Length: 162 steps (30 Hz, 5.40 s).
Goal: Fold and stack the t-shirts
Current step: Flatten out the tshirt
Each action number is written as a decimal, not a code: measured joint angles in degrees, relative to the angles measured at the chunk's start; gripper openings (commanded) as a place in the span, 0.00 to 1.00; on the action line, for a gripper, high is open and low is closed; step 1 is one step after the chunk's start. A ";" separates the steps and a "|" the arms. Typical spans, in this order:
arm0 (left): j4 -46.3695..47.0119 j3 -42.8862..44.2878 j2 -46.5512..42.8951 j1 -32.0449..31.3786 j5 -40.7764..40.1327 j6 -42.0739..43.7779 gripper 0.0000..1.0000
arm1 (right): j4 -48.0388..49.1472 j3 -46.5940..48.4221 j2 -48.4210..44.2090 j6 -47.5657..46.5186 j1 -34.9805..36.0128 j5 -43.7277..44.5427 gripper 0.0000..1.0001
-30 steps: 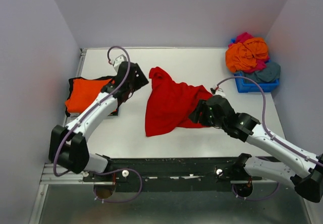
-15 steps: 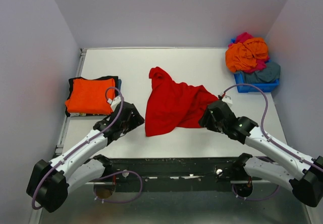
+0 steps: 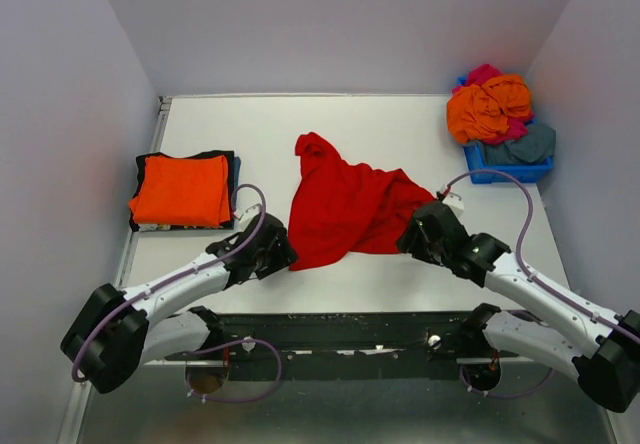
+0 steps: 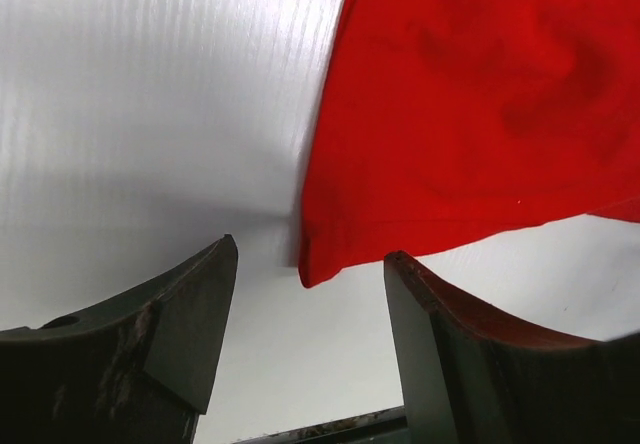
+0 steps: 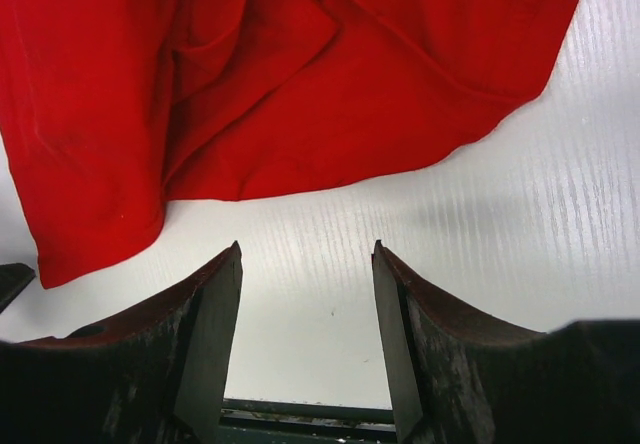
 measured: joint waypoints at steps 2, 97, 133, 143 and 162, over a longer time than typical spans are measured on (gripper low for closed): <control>0.66 -0.22 1.55 -0.87 0.33 -0.55 0.65 | 0.02 -0.31 -0.35 0.07 -0.24 0.02 0.63; -23.54 115.73 48.09 42.21 13.81 11.47 0.00 | -13.88 83.67 38.32 -24.50 -36.74 -26.29 0.01; 2.10 50.23 24.04 41.66 15.63 8.20 0.00 | -0.81 42.95 34.01 -24.74 -39.63 -28.50 0.62; 1.95 48.72 24.06 40.09 14.40 8.09 0.00 | 5.33 21.92 27.82 -24.59 -28.92 -28.70 0.59; 1.88 48.72 24.04 40.09 13.70 8.52 0.00 | 15.56 23.39 44.46 -21.62 -24.65 -29.22 0.52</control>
